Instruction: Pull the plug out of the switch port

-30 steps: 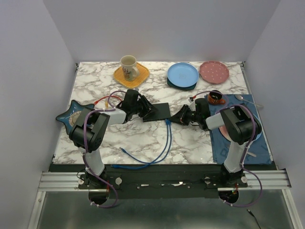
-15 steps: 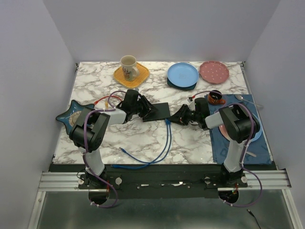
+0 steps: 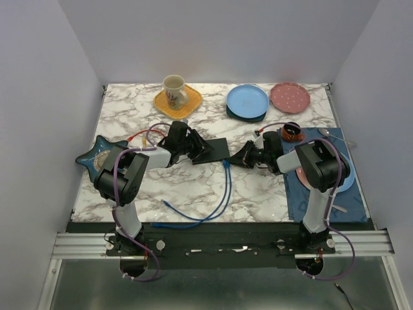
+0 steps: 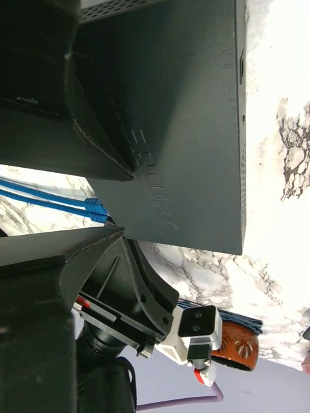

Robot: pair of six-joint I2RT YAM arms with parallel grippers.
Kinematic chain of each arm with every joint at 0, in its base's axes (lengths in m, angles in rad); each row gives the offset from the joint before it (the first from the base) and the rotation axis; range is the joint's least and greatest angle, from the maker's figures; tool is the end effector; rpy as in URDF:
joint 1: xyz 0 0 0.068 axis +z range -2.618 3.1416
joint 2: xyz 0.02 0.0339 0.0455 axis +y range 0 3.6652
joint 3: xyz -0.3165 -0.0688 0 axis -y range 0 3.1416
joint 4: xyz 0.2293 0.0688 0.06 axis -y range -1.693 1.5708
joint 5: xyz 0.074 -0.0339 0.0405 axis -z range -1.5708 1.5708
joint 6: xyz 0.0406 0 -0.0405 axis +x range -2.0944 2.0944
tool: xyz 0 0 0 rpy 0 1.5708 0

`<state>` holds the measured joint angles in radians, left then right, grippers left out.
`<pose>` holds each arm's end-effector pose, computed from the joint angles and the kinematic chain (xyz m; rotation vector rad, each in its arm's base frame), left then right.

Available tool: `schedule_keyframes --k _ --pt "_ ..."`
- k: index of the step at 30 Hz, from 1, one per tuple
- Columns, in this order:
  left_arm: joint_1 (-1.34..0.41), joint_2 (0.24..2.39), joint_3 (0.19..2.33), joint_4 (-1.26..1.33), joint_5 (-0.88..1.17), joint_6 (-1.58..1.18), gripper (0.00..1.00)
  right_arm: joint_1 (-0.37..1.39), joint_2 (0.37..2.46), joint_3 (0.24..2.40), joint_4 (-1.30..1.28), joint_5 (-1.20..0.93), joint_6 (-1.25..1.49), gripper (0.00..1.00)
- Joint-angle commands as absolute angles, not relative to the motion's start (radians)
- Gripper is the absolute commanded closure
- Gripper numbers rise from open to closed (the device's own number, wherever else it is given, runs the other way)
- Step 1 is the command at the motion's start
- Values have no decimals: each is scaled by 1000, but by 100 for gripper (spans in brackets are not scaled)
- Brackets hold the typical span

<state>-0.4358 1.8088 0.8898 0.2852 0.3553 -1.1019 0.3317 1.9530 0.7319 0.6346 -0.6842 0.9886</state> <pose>0.3310 -0.1697 0.2088 -0.5887 2.3804 -1.1744 0.3328 0.1418 0.1539 0.3346 2.3778 1.4389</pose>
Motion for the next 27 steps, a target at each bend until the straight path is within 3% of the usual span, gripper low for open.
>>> schedule_keyframes --k 1,9,27 --pt "-439 1841 865 221 368 -1085 51 333 1985 742 666 -684 997 91" --pt "-449 1827 842 307 434 -1138 51 333 1983 715 690 -692 997 99" --pt "-531 1908 876 308 374 -1169 51 333 1980 707 650 -716 953 99"
